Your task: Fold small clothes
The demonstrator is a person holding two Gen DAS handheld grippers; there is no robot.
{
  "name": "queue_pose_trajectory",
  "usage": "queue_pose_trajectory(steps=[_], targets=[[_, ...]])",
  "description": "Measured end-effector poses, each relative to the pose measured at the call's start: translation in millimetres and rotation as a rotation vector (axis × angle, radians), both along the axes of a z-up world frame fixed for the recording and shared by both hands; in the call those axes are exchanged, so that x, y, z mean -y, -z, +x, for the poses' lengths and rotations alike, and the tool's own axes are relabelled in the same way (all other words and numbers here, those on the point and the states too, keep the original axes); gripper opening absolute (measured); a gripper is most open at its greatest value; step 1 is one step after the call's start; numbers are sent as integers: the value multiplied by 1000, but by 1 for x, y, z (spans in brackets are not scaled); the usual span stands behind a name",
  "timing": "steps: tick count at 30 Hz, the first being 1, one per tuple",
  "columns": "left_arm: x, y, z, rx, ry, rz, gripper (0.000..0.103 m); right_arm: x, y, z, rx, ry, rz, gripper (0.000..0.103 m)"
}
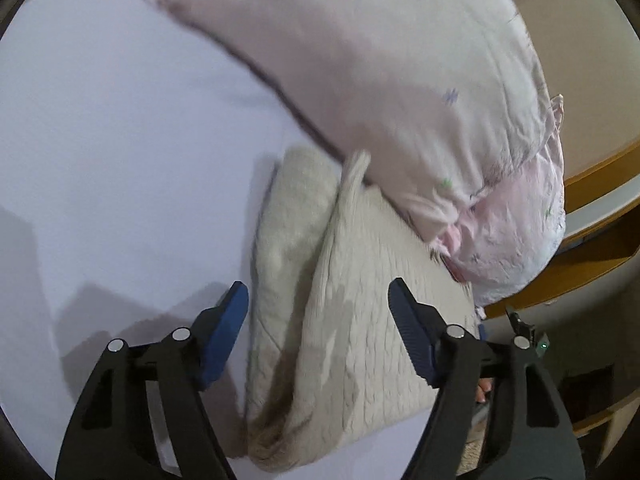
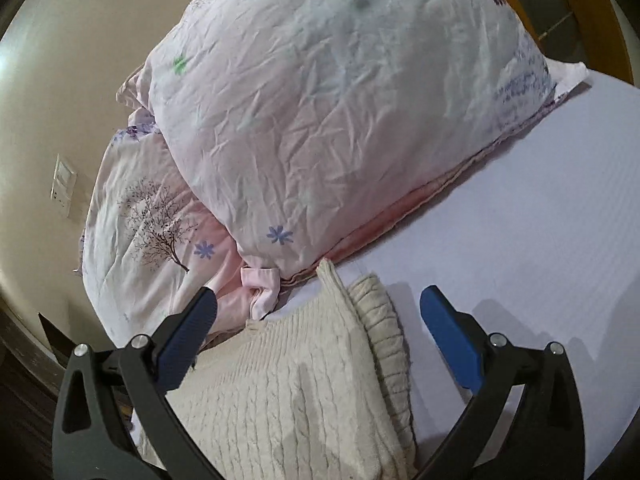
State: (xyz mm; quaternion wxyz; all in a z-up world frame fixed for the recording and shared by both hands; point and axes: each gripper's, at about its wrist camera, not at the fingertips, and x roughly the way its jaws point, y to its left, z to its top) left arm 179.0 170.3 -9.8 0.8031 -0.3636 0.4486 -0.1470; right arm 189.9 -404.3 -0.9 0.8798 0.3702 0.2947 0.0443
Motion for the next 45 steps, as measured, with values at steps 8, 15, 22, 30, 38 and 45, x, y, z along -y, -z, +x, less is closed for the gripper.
queue_pose_trajectory(steps=[8,15,22,30,38,45], targets=[[20,15,-7,-9,-53,-67,19,11,-1,-3,19,-49,131,101],[111,-73,5,215,123,-239,17,32,-18,-14,88,-41,176,101],[314,-55,61,86,571,-453,26,62,-16,-18,52,-8,113,101],[272,-71,51,218,442,-196,67,64,9,6,-113,-211,309,101],[233,-30,53,100,336,72,74,12,27,29,-301,-374,185,101],[256,-3,49,102,379,155,85,-13,30,27,-290,-405,68,74]])
